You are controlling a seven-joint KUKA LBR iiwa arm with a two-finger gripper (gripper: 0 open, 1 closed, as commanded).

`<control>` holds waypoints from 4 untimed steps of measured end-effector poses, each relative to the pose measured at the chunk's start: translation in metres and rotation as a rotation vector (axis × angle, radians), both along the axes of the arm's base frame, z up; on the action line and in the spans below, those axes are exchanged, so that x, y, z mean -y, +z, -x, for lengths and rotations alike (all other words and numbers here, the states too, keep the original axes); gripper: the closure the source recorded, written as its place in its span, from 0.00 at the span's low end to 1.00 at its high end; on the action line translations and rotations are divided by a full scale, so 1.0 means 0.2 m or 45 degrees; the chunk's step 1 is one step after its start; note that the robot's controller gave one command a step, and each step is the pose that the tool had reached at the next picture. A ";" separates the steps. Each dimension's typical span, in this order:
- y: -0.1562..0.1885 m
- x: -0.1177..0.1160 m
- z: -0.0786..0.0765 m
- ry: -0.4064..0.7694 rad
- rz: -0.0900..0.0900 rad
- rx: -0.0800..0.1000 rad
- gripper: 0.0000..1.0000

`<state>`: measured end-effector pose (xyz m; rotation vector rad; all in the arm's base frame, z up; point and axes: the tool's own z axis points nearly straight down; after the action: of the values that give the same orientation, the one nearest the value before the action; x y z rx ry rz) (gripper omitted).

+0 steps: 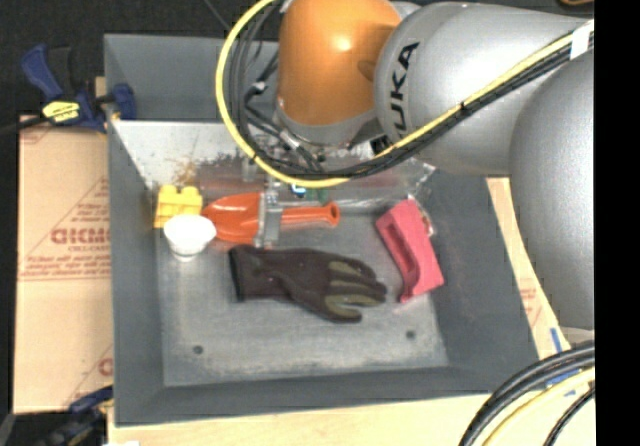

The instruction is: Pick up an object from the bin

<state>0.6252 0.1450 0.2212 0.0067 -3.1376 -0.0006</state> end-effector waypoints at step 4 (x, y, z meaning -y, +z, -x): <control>-0.79 0.40 0.20 0.129 -0.001 0.020 0.00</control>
Offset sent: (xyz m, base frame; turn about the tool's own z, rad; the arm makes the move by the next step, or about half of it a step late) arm -0.0410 -0.0729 -0.1512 -0.1177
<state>0.5850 0.0659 0.0627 0.1667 -3.1488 -0.0012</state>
